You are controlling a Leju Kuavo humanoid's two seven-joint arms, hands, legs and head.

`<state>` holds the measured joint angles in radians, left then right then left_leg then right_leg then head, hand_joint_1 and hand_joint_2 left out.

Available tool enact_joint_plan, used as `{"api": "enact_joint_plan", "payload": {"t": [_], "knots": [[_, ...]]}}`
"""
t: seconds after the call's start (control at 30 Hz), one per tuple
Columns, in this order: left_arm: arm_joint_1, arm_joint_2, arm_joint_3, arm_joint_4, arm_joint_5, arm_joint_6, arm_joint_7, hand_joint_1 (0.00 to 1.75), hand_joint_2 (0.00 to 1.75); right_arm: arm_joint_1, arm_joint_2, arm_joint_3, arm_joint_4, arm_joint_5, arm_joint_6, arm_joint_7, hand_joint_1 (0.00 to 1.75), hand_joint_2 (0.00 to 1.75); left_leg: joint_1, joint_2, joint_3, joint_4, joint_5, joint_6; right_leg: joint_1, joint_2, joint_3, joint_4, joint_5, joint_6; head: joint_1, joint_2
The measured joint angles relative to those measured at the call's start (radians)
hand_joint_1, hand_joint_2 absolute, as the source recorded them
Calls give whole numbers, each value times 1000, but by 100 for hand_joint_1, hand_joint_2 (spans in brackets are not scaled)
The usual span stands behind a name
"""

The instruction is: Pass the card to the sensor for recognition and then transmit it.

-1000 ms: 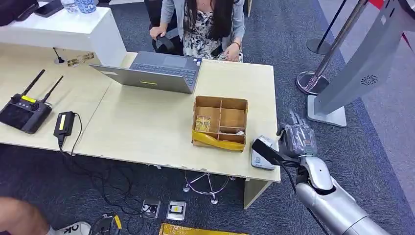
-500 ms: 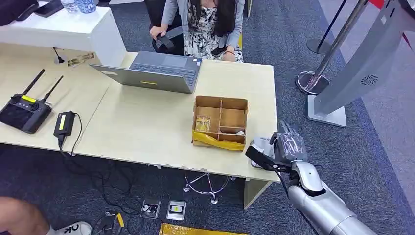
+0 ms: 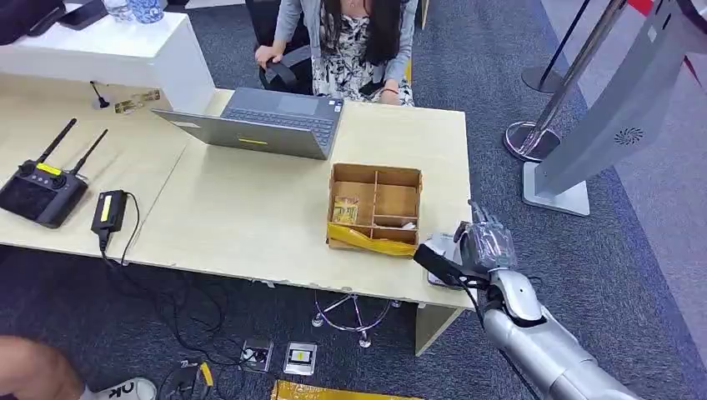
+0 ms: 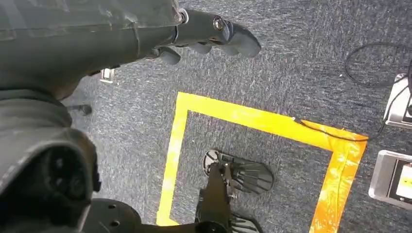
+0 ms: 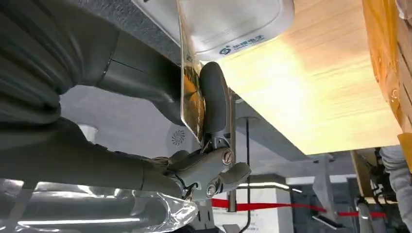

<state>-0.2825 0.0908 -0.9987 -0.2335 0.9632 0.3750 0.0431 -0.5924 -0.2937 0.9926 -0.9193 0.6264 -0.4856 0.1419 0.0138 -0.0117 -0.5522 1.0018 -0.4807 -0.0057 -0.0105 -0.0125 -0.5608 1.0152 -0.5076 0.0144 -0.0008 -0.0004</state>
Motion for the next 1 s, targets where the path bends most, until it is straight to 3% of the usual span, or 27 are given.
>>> {"api": "enact_joint_plan", "payload": {"t": [0.23,0.37,0.6,0.83,1.0], "knots": [[-3,-2,-5,0,-6,0,1,0,0,-12,11,0,28,0,-24,-8,175,175,0,1,0,0,0,0,0,0,0,0,0,0,0,0],[-2,-2,-5,0,0,3,1,0,0,-14,12,0,35,51,-79,3,175,175,0,1,0,0,0,0,0,0,0,0,0,0,0,0],[-2,-2,-5,0,12,3,-2,0,0,-24,6,-6,39,81,-112,30,175,175,0,1,0,0,0,0,0,1,0,0,0,0,0,0],[-2,-2,-5,0,6,3,-2,0,0,-68,-27,-46,-10,140,-95,79,175,175,0,2,0,0,0,0,-1,2,0,0,1,0,0,0],[-2,-2,-6,0,3,7,-2,0,0,-108,-46,-69,-84,207,-6,112,175,175,0,3,0,0,0,0,-1,3,0,0,1,0,0,0]]}}
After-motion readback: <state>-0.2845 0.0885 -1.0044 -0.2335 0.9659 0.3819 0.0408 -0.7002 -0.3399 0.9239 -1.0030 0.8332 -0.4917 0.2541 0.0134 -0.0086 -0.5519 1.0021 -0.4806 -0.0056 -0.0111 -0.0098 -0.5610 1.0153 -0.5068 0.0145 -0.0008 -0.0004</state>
